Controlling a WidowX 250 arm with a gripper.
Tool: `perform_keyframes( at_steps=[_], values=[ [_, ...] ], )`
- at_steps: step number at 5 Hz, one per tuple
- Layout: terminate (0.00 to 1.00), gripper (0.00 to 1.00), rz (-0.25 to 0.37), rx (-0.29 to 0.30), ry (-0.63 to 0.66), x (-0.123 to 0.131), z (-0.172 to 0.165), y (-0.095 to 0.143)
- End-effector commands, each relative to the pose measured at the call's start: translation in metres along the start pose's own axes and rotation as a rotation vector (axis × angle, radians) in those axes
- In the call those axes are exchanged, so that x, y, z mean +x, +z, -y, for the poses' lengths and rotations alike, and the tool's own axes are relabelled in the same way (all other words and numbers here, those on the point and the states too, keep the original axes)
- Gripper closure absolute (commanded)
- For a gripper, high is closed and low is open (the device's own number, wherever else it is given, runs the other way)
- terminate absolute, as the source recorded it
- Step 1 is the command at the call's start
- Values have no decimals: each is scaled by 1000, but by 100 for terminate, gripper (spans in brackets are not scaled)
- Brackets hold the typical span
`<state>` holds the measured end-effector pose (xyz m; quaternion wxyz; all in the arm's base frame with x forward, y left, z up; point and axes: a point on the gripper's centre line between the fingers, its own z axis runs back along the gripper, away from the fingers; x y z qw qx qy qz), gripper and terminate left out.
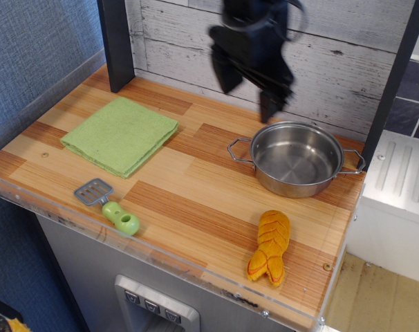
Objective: Move the napkin to between the spatula and fish
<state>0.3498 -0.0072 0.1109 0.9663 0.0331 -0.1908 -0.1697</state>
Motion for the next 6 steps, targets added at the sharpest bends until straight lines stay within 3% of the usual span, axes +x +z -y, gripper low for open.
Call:
perform_keyframes(
  at_steps=[1,3,6],
  values=[
    [0,0,-5,83,126,-16,-74,17],
    [0,0,-89,117,239,-52,-121,-6],
    [0,0,-186,126,295,-86,-132,-36]
  ],
)
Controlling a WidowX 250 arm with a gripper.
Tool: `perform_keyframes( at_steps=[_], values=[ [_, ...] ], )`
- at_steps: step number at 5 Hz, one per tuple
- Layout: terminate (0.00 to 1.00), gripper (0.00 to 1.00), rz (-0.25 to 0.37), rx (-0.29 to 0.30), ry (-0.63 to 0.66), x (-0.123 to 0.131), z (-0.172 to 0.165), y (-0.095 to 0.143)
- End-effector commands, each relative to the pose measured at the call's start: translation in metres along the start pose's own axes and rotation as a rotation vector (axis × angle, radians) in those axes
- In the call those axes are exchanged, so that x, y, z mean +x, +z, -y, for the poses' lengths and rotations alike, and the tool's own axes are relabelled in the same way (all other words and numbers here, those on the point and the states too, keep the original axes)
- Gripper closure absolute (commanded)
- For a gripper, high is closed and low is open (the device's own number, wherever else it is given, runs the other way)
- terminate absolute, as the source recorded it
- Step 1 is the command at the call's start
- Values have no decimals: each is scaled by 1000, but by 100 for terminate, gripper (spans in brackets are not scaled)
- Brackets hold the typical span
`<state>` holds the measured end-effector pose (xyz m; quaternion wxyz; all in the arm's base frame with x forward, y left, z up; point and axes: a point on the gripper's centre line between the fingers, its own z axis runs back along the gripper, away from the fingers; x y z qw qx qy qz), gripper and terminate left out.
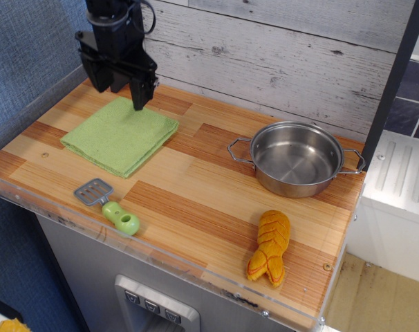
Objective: Move the napkin to between the spatula and fish
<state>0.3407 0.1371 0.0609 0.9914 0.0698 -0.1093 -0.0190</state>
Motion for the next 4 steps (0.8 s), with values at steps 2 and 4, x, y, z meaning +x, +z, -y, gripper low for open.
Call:
perform_keyframes(
  at_steps=[2,4],
  values=[
    [0,0,-50,40,81,-22,-12,-9],
    [0,0,-97,43,181,-32,-11,-24]
  ],
)
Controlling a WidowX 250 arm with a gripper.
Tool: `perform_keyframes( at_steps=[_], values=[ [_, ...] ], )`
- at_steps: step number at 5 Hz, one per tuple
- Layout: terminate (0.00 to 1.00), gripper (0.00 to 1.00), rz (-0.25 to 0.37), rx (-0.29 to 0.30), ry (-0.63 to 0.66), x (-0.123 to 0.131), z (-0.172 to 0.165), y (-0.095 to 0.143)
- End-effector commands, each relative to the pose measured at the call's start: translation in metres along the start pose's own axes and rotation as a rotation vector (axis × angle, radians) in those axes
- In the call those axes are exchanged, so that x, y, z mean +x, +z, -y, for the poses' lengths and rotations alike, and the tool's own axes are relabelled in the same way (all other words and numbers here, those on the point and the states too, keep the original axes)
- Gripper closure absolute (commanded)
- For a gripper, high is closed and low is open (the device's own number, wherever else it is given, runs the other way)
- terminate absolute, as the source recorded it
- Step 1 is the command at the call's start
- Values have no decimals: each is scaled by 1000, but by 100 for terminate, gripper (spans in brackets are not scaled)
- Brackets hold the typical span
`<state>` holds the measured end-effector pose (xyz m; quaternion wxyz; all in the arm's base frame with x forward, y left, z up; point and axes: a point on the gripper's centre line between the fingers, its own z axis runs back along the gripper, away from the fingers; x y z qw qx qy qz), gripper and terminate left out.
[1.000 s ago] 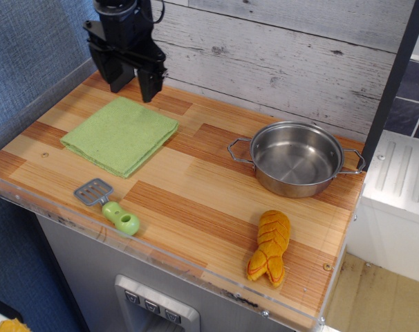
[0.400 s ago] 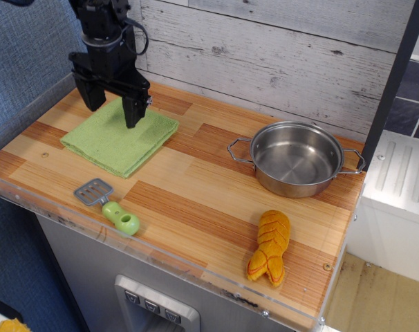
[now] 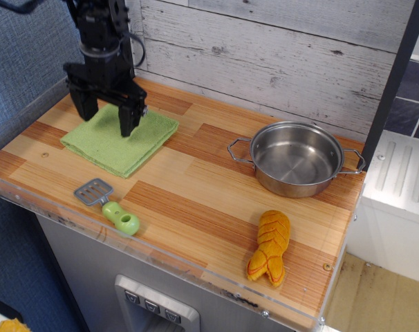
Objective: Move the napkin to between the spatula and fish
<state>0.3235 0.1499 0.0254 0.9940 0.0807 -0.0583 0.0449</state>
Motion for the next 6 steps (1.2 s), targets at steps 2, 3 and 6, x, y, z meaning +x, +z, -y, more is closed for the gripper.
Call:
perform_keyframes(
  at_steps=[2,3,6],
  values=[
    [0,0,9,-57,161,-8,6,2],
    [0,0,13,-72,161,-6,20,2],
    [0,0,40,-85,127,-7,48,14]
  ],
)
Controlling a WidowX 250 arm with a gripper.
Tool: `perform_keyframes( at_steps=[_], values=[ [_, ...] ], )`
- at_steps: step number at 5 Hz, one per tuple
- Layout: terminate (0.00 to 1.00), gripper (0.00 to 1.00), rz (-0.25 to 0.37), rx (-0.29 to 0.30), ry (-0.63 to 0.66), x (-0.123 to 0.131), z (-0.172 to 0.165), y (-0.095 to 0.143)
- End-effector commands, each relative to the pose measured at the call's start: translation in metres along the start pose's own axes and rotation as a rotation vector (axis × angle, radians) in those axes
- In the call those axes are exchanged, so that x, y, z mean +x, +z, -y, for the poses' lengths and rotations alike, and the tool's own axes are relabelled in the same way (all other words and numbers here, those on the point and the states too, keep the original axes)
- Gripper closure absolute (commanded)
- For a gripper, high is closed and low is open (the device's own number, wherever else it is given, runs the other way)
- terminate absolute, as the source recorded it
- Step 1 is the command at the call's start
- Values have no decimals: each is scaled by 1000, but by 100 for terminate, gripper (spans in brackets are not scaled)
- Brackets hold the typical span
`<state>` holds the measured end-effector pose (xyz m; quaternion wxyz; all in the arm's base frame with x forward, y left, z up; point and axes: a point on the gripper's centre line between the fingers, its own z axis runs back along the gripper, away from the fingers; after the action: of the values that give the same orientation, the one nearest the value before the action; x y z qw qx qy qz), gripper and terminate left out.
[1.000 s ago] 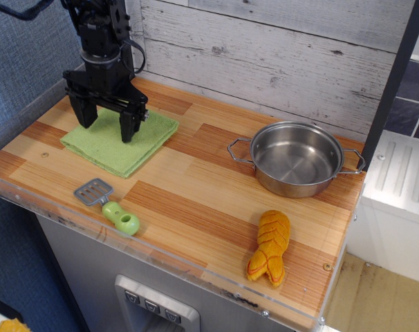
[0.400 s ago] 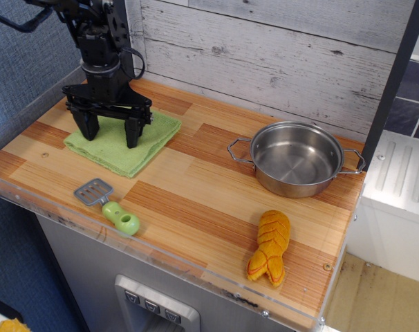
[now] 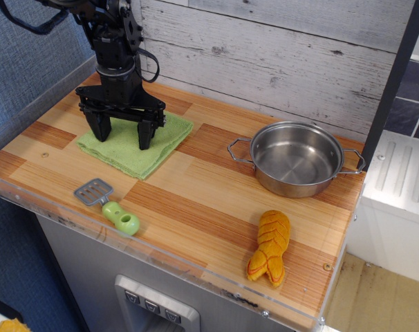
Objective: Move the napkin to between the spatula and fish
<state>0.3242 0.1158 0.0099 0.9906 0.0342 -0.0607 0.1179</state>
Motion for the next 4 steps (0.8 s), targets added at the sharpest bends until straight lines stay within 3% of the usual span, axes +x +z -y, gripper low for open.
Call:
perform_keyframes(
  at_steps=[1,4],
  values=[
    [0,0,64,-19,-41,-9,27,27],
    [0,0,60,-39,-114,-46,61,33]
  ],
)
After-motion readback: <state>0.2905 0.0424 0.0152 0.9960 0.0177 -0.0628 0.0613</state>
